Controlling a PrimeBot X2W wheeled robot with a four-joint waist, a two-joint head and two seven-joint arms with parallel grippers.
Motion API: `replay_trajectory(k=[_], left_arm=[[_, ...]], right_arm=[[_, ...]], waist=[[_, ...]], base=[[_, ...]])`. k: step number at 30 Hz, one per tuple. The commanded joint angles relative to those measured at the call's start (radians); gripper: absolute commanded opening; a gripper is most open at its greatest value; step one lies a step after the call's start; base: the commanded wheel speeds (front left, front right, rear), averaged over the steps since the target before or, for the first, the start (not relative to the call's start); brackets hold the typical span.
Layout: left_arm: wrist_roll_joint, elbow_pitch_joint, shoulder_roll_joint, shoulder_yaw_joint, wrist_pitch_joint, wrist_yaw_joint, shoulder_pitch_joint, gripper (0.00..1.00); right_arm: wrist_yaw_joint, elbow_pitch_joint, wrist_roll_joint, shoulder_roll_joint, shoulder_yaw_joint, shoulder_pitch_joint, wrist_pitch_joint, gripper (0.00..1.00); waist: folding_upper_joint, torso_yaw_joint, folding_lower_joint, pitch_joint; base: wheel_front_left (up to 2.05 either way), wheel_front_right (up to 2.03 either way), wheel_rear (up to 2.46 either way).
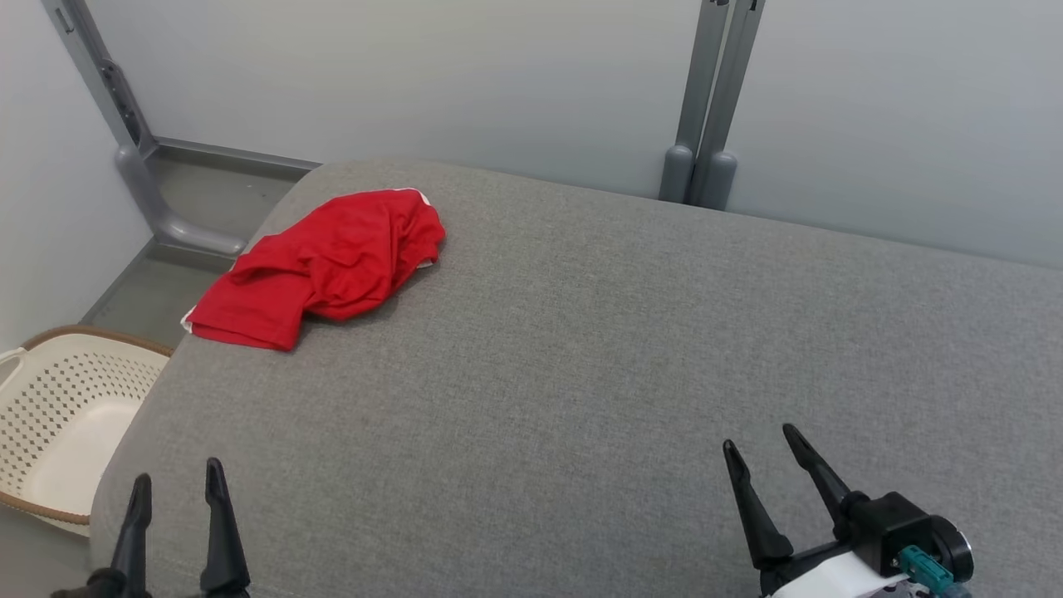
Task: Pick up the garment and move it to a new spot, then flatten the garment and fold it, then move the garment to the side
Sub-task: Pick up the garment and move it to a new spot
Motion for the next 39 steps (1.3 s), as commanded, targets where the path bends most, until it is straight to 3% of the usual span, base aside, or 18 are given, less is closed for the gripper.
replay_trajectory(k=[1,6,11,18,26,34,35,36,37,39], left_arm=[[-0.021,-0.01,0.003,0.007,0.0,-0.007,-0.043,1.0],[-0.09,0.017,0.003,0.028,0.0,-0.003,-0.157,1.0],[-0.13,0.176,0.008,0.015,0.017,-0.005,-0.345,1.0],[-0.159,0.432,0.054,-0.034,0.217,-0.013,-0.68,1.0],[-0.18,0.711,0.132,0.007,0.266,0.041,-0.969,1.0],[-0.196,0.941,0.179,0.021,0.289,0.048,-1.082,1.0],[-0.196,0.957,0.181,0.017,0.296,0.04,-1.082,0.58],[-0.19,0.968,0.191,0.01,0.283,0.028,-1.083,0.58],[-0.181,0.973,0.199,0.005,0.265,0.025,-1.079,0.0],[-0.166,0.988,0.211,-0.015,0.247,0.011,-1.054,0.0]], right_arm=[[-0.001,-0.013,-0.004,-0.02,-0.007,-0.022,-0.003,1.0],[-0.001,-0.041,0.003,-0.079,-0.014,-0.086,-0.003,1.0],[-0.001,-0.071,0.017,-0.136,-0.04,-0.163,-0.003,1.0],[-0.001,-0.1,0.025,-0.219,-0.037,-0.259,-0.003,1.0],[-0.001,-0.127,0.034,-0.268,-0.032,-0.311,-0.003,1.0],[-0.001,-0.118,0.045,-0.281,-0.036,-0.286,0.001,1.0],[-0.001,-0.115,0.046,-0.276,-0.04,-0.284,0.001,1.0],[-0.001,-0.111,0.048,-0.268,-0.042,-0.282,0.001,1.0],[-0.001,-0.106,0.05,-0.26,-0.042,-0.279,0.001,1.0],[-0.001,-0.094,0.054,-0.239,-0.033,-0.263,0.001,1.0]], waist=[[0.0,-0.051,0.0001,0.086],[0.0,-0.093,0.0001,0.239],[0.0,-0.118,0.0001,0.403],[0.0,-0.132,0.0001,0.587],[0.0,-0.17,0.0001,0.684],[0.0,-0.2,0.0001,0.676],[0.0,-0.202,0.0001,0.669],[0.0,-0.204,0.0001,0.657],[0.0,-0.206,0.0001,0.642],[0.0,-0.207,0.0001,0.6]], base=[[0.0,0.0,0.0],[0.0,0.0,0.0],[0.0,0.0,0.0],[0.0,0.0,0.0],[0.0,0.0,0.0],[0.0,0.0,0.0],[0.0,0.0,0.0],[0.0,0.0,0.0],[0.0,0.0,0.0],[0.0,0.0,0.0]])
